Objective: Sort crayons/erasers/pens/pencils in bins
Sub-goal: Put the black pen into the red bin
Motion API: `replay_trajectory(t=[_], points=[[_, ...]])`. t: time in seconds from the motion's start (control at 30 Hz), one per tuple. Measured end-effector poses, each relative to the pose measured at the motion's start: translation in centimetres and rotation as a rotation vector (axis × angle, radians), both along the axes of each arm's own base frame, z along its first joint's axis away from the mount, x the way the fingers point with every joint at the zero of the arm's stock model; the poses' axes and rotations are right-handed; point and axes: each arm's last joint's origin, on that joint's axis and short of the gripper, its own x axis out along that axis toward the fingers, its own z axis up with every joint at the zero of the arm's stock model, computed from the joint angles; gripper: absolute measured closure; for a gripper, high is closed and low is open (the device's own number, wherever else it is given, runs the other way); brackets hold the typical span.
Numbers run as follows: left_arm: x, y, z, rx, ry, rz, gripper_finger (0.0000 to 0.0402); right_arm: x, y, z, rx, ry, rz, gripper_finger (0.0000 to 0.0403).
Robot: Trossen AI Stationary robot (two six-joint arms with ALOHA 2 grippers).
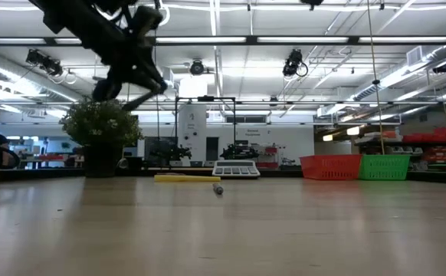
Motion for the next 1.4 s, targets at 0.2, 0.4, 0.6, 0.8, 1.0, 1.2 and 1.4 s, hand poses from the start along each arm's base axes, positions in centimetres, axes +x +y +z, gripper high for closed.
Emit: replay_trajectory(t=[0.2, 0.4, 0.6, 0.8, 1.0, 1.2, 1.4], points=[[0.3, 0.6, 3.3, 0.063, -0.306, 0.02, 0.035, 2.8, 1.6, -2.5, 0.118, -0.098, 0.136, 0.0272], [0.4, 0.9, 5.7, 0.058, -0.551, 0.058, 0.0358, 4.5, 3.1, -2.5, 0.167, -0.27, 0.141, 0.0272], [0.2, 1.5, 8.0, 0.1, -0.787, 0.125, 0.0352, 5.1, 4.3, -2.8, 0.177, -0.298, 0.1, 0.0272], [0.1, 1.9, 8.3, 0.07, -0.822, 0.158, 0.0357, 5.8, 4.4, -3.0, 0.143, -0.321, 0.068, 0.0269], [0.0, 1.9, 8.6, 0.041, -0.863, 0.164, 0.0351, 7.2, 3.6, -4.2, 0.186, -0.287, 0.103, 0.026], [0.0, 1.8, 8.8, 0.034, -0.886, 0.164, 0.0354, 8.5, 3.2, -5.3, 0.209, -0.27, 0.142, 0.026], [0.0, 1.8, 8.8, 0.036, -0.89, 0.164, 0.0354, 8.7, 2.9, -5.3, 0.202, -0.288, 0.146, 0.026]])
